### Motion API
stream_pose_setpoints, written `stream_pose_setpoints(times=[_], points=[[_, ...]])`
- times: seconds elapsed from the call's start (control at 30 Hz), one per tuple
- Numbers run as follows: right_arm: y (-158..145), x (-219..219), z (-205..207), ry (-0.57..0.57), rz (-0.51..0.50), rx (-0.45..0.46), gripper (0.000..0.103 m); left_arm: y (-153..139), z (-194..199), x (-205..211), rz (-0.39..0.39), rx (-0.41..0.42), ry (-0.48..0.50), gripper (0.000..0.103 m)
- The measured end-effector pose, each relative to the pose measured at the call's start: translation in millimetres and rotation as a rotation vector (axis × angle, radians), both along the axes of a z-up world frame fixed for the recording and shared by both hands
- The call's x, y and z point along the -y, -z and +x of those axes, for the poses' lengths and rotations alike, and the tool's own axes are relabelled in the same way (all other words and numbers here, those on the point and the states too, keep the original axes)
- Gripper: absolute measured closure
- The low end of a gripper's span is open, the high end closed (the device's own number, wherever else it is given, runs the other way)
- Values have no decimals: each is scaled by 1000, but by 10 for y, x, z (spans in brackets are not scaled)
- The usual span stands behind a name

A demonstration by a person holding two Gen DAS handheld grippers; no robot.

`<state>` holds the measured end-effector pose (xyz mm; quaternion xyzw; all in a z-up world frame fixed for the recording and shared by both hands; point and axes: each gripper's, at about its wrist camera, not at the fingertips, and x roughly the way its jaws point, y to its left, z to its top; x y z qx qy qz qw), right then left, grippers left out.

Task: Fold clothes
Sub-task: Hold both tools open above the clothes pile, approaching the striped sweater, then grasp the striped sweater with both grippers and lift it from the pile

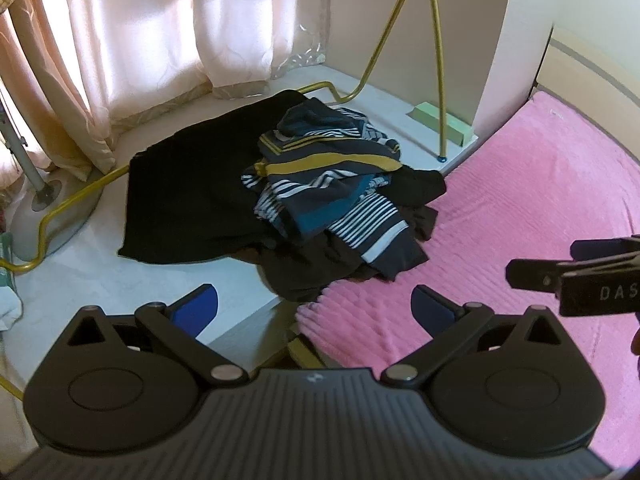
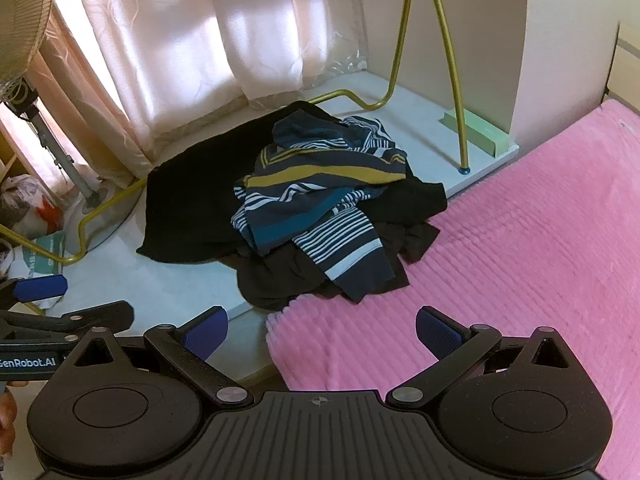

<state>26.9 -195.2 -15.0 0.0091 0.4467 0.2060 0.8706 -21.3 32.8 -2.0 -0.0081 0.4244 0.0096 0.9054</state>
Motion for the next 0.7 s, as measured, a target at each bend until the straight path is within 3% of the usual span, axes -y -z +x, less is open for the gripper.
stream_pose_setpoints(times=[0.33,0.6,0.7], points=[[105,-94,-168,67,-7,-14,1,172,58,-343,49,4,57,2],[195,149,284,44,4,6,0,227,658,-314,47,-2,64,2],[247,201,558,29,8,20,1,199,942,-282,104,31,82,2]])
